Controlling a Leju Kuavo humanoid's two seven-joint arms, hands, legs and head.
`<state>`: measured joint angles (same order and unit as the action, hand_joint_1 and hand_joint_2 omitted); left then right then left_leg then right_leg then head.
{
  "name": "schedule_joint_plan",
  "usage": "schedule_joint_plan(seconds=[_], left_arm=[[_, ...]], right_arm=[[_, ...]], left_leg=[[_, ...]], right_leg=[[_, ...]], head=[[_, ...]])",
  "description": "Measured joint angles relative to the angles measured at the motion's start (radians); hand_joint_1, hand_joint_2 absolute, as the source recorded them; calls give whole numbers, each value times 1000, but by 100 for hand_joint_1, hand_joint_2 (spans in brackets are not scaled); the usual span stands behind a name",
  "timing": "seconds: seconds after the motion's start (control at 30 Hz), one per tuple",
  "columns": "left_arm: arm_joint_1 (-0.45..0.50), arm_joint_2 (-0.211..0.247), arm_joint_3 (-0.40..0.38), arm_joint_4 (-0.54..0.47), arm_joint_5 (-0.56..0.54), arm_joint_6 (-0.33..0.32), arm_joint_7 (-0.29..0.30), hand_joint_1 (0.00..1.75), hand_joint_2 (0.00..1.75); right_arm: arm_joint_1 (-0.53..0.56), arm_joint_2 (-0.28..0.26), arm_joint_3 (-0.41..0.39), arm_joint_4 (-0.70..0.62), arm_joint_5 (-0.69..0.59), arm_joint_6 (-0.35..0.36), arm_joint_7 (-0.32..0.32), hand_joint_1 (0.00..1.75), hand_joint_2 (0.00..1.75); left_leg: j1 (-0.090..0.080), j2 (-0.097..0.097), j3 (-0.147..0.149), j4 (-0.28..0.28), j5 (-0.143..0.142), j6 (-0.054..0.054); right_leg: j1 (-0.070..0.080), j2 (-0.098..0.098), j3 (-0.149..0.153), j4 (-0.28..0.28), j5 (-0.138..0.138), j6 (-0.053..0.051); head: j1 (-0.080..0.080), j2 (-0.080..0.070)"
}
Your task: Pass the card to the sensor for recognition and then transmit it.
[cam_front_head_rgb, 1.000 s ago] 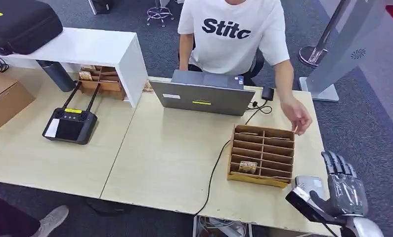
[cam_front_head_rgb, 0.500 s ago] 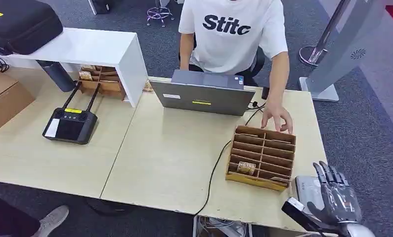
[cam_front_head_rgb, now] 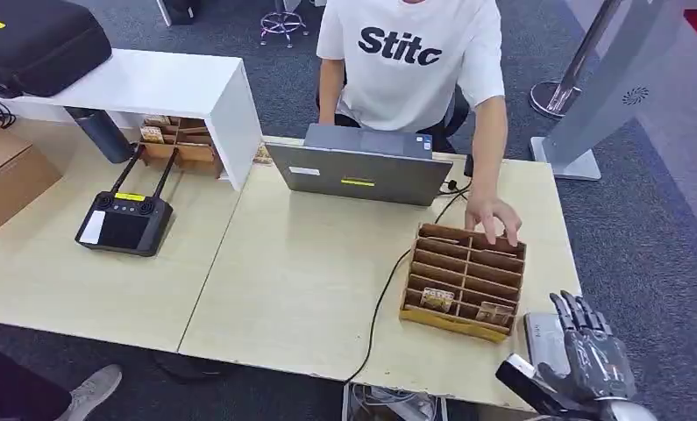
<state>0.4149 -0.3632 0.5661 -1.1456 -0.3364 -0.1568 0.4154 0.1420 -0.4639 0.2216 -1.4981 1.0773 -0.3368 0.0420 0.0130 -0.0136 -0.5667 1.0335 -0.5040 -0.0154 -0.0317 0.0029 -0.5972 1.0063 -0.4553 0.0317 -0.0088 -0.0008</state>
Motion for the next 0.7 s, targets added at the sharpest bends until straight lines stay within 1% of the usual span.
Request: schedule_joint_plan(seconds=[0.17,0.2,0.27,0.3,0.37,0.43,0.7], left_arm=[[0,0,5,0,-1,0,0,0,175],[0,0,6,0,-1,-1,-2,0,175],[-1,0,10,0,-5,-1,-12,0,175],[-2,0,11,0,-8,-2,-16,0,175],[-4,0,13,0,-17,-8,-26,0,175],[-5,0,18,0,-24,-11,-33,0,175],[-5,0,22,0,-29,-8,-33,0,175]], right_arm=[[1,0,11,-10,-11,0,-4,0,175],[1,0,13,-12,-48,7,-35,0,175],[8,2,16,-51,-222,55,-127,0,175],[8,5,21,-72,-276,71,-145,0,175],[9,11,27,-103,-324,94,-143,0,175],[8,14,37,-124,-347,98,-148,0,175],[9,26,55,-158,-371,89,-170,0,175]], left_leg=[[0,0,0,0,0,0],[0,0,0,0,0,0],[0,0,0,0,0,0],[0,0,0,0,0,0],[0,0,0,0,0,0],[0,0,0,0,0,0],[0,0,0,0,0,0]], right_leg=[[0,0,0,0,0,0],[0,0,0,0,0,0],[0,0,0,0,0,0],[0,0,0,0,0,0],[0,0,0,0,0,0],[0,0,0,0,0,0],[0,0,0,0,0,0]], head=[[0,0],[0,0],[0,0],[0,0],[0,0],[0,0],[0,0]])
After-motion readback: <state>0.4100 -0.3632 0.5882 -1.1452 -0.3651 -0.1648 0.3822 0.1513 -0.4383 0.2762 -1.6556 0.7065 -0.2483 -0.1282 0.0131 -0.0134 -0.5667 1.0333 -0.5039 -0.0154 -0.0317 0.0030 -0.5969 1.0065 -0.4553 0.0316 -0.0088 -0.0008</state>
